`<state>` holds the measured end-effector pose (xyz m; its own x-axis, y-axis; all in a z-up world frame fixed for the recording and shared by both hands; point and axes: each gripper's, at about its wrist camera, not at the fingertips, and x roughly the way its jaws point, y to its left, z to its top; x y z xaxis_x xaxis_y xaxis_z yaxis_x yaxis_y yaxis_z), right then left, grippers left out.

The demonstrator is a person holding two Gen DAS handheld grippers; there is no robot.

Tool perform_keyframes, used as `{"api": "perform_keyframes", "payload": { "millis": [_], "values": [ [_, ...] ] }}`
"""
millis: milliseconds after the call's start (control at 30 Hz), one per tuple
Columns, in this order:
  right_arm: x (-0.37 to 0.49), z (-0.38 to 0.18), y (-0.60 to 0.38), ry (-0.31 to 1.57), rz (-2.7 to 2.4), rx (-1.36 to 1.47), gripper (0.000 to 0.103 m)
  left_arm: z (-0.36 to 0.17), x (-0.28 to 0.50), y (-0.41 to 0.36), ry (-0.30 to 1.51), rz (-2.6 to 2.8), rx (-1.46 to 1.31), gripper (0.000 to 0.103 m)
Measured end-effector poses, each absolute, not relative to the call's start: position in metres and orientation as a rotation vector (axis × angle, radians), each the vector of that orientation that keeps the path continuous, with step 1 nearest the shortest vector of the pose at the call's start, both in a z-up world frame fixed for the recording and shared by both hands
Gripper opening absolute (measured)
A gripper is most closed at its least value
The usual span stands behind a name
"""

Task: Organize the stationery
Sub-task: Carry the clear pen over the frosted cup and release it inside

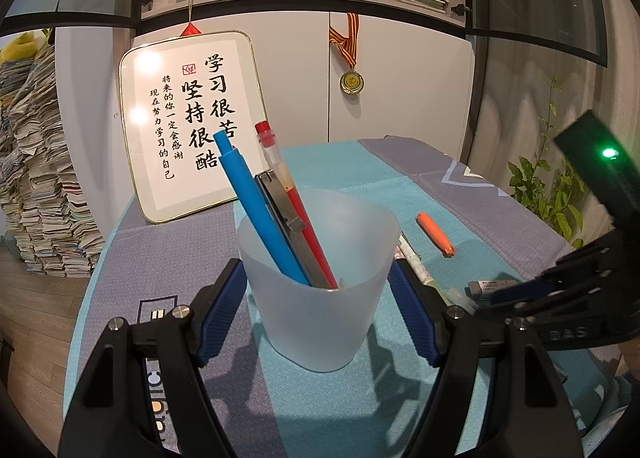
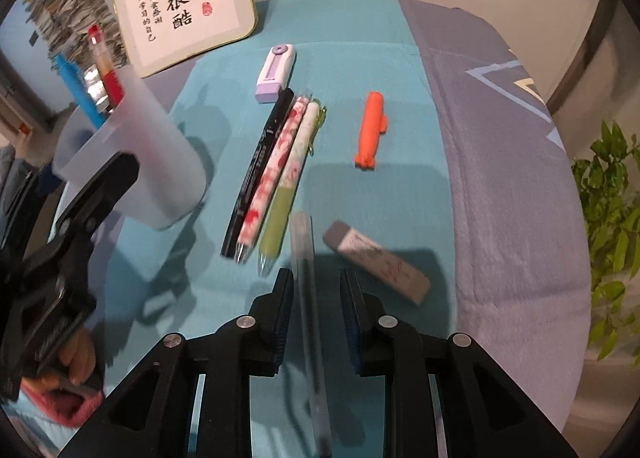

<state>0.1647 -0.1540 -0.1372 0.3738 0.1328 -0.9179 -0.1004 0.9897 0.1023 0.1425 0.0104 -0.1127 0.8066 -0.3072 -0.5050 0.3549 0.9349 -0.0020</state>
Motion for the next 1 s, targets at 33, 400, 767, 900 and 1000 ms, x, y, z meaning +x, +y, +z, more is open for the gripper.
{"api": "perform_keyframes", "payload": {
  "millis": [33,400,767,900,1000],
  "values": [
    [0.167,-0.138,-0.153,1.178,0.140,0.020,0.023,-0.113,0.143,0.010,0.524,-0.355,0.094,0.074],
    [0.184,-0.140,-0.151,1.167,0.089,0.012,0.014,-0.114,0.142,0.008,0.530,-0.356,0.098,0.074],
    [0.139,-0.043,-0.156,0.858,0.180,0.119,0.013,-0.114,0.143,0.008,0.530,-0.356,0.098,0.074],
    [0.129,0.002,-0.141,0.720,0.232,0.109,0.012,-0.114,0.142,0.008,0.530,-0.356,0.099,0.074],
    [0.129,0.024,-0.129,0.664,0.248,0.105,0.012,-0.114,0.142,0.008,0.530,-0.356,0.099,0.074]
  ]
}}
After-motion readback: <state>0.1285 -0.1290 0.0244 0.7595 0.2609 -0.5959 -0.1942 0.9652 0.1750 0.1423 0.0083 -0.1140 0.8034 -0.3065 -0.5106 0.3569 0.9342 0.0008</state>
